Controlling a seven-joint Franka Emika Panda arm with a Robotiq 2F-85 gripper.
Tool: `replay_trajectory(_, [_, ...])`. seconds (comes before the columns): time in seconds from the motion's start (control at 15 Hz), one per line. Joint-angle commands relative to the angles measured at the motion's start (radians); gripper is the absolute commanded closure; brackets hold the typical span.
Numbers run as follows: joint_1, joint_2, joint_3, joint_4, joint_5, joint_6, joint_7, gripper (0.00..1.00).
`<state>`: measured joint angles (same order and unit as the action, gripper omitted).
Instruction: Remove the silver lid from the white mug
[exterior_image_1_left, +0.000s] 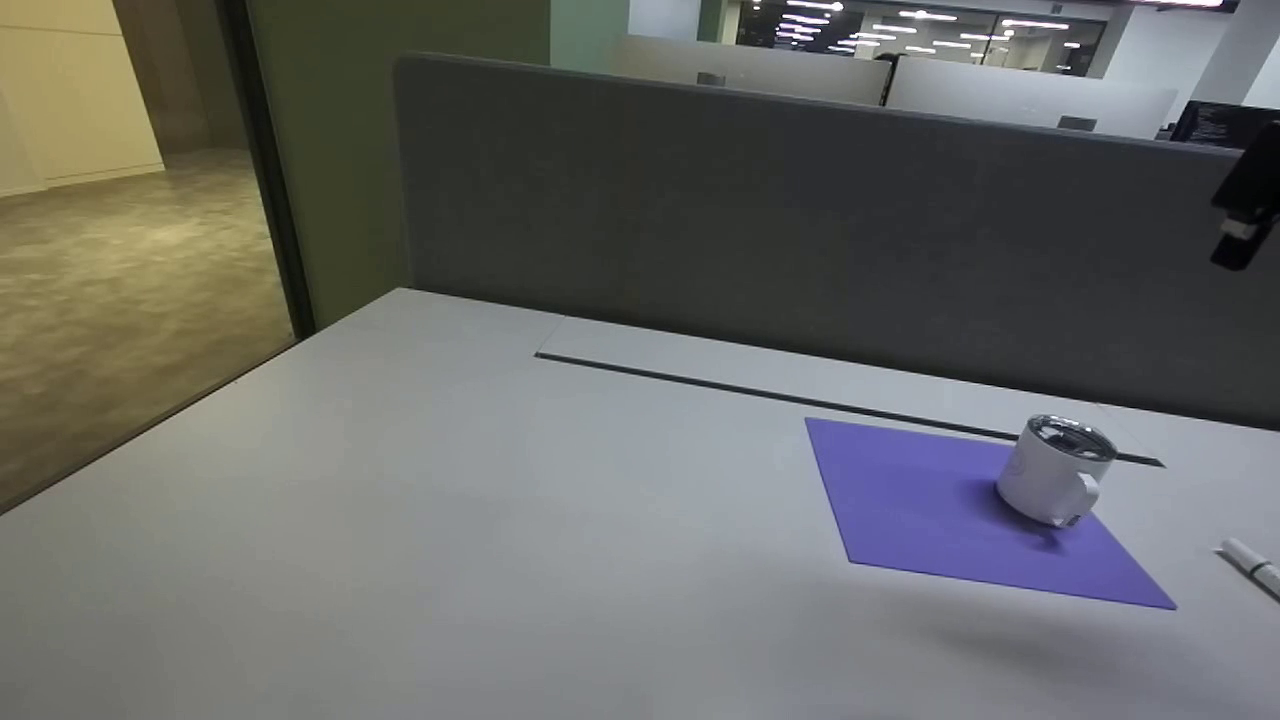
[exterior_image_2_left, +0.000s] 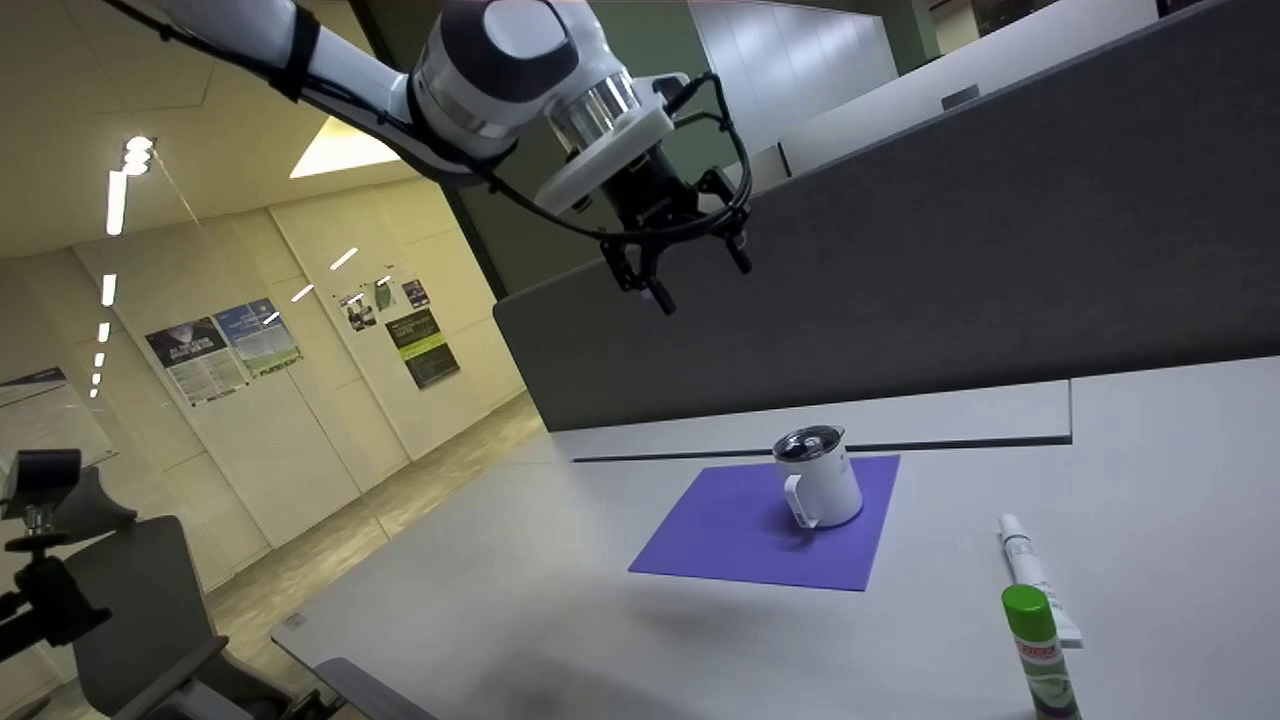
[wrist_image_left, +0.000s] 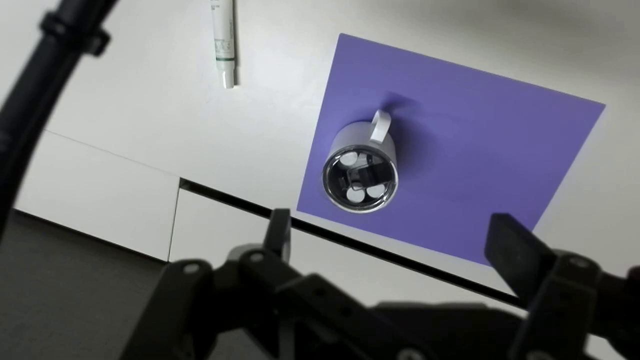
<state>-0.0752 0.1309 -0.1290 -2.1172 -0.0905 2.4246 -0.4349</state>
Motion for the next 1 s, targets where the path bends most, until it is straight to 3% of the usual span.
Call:
replay_trajectory(0.0, [-0.039,0.113,0.024,0.101,0.035,0.059,-0.038,0.06])
replay_trajectory(0.07, [-0.045,0.166,0.032,0.139,0.036,0.076,-0.039,0.26])
replay_trajectory(0.67, [-0.042,0.486,0.095,0.381,-0.006,0.079,0.015,0.90])
replay_trajectory(0.8, [-0.031,0.526,0.097,0.409,-0.028,0.081,0.024,0.99])
replay_trajectory(0.93, [-0.026,0.556,0.102,0.433,-0.039,0.063,0.027,1.00])
